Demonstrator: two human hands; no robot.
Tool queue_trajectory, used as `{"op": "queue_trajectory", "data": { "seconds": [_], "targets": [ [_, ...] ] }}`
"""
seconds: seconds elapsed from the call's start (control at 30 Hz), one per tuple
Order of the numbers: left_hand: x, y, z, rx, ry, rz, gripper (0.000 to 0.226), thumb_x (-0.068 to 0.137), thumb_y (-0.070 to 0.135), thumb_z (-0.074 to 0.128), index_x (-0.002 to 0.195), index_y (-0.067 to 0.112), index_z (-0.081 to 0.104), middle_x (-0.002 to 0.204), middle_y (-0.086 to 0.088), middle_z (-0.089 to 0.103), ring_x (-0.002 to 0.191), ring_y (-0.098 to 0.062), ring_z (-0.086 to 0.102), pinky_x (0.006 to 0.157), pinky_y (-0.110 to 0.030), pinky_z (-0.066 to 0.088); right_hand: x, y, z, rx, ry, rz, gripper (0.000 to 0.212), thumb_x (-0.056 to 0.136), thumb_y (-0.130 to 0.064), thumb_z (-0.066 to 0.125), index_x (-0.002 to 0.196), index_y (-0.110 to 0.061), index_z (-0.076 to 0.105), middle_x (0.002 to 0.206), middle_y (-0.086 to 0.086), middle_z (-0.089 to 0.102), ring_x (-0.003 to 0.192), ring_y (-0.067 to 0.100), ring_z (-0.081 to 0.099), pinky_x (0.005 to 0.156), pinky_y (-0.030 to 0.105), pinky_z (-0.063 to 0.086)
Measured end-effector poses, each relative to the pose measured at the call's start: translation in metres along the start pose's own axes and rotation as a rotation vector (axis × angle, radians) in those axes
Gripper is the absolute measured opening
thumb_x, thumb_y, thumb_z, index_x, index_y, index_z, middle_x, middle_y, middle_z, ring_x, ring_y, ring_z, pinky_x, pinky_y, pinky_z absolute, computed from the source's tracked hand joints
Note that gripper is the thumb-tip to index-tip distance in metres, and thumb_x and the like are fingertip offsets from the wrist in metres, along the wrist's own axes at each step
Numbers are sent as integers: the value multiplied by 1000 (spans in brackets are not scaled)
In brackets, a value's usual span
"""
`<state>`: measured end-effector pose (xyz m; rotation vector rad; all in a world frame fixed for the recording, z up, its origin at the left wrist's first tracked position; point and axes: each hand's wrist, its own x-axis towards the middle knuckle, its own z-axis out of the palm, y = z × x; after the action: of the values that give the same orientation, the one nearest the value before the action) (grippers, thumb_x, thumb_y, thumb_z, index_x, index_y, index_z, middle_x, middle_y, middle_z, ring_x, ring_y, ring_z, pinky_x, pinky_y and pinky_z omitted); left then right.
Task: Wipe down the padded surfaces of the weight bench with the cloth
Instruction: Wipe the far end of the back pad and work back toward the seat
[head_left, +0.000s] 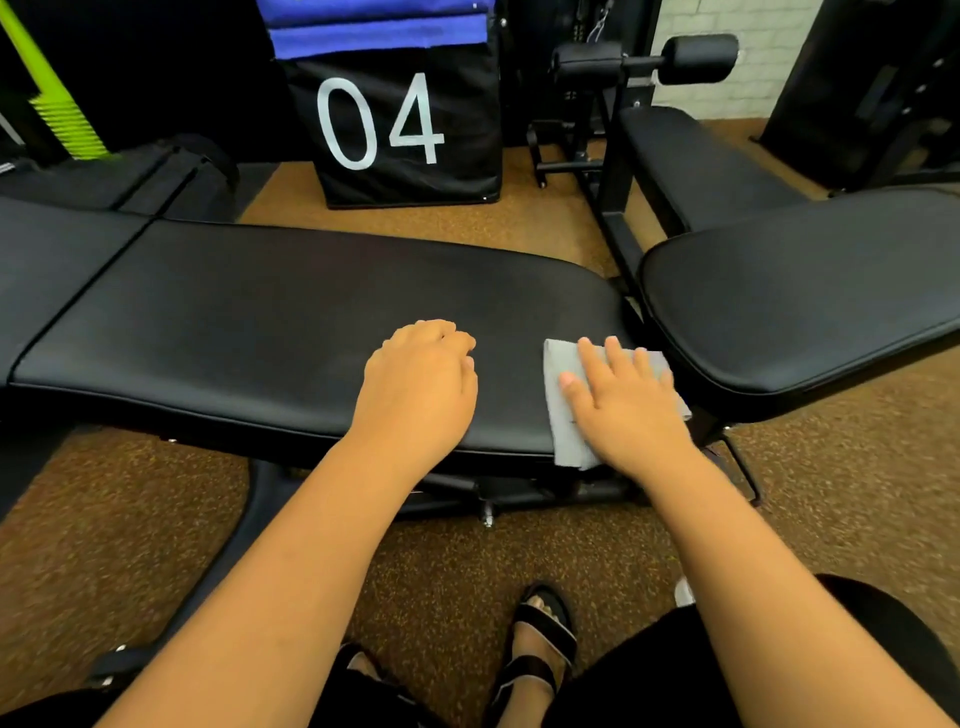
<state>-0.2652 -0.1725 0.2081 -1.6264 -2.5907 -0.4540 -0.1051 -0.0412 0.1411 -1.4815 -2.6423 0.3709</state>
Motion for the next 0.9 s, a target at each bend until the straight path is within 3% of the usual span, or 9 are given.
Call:
{"op": "queue_trajectory", "data": {
  "seconds": [0.13, 0.23, 0.43, 0.53, 0.7, 0.8, 0.9],
  "targets": [
    [5, 11, 5, 23, -19, 4, 35, 101, 25, 38, 130, 22, 57, 135, 4, 52, 122, -22, 46, 92, -38, 40, -38, -51, 10, -5, 111, -199, 74, 92, -61, 2, 153, -24, 21, 159, 10, 22, 145, 38, 18, 114, 59, 15],
    [7, 15, 5, 23, -35, 0, 35, 101, 26, 39, 132, 23, 55, 140, 5, 50, 125, -21, 45, 94, -37, 40, -51, -44, 13, 44, 127, -297, 71, 95, -61, 2, 152, -26, 27, 158, 8, 28, 145, 35, 22, 116, 56, 18],
    [3, 18, 8, 20, -44, 18, 37, 102, 27, 37, 134, 23, 54, 145, 6, 45, 129, -21, 42, 97, -37, 39, -39, 24, 23, 198, 216, -40, 69, 95, -57, 6, 152, -24, 29, 158, 7, 26, 148, 31, 12, 118, 50, 8],
    [-2, 24, 17, 15, -48, 41, 37, 102, 28, 38, 135, 23, 54, 149, 3, 41, 131, -21, 40, 100, -38, 37, -43, 16, 30, 321, 294, 85, 71, 95, -55, 7, 149, -16, 32, 157, 14, 27, 146, 37, 11, 119, 52, 10],
    [-4, 35, 27, 19, -44, 81, 37, 101, 28, 40, 134, 23, 55, 149, 3, 41, 134, -19, 39, 108, -43, 34, -74, -16, 35, 418, 301, 146, 72, 97, -55, 12, 151, -8, 23, 160, 17, 10, 145, 38, 1, 118, 53, 13],
    [-1, 39, 28, 8, -33, 99, 36, 101, 28, 41, 133, 22, 57, 148, 3, 43, 137, -19, 37, 113, -46, 30, -51, -2, 36, 458, 319, 222, 68, 99, -50, 22, 151, -5, 24, 160, 20, 11, 146, 40, 4, 119, 49, 6],
    [3, 42, 28, 11, -35, 115, 37, 102, 28, 39, 134, 22, 56, 147, 4, 43, 138, -18, 37, 115, -46, 25, -27, 17, 30, 632, 296, 312, 60, 102, -37, 34, 152, -7, 20, 160, 16, 14, 147, 32, 13, 118, 43, 15]
  ]
}}
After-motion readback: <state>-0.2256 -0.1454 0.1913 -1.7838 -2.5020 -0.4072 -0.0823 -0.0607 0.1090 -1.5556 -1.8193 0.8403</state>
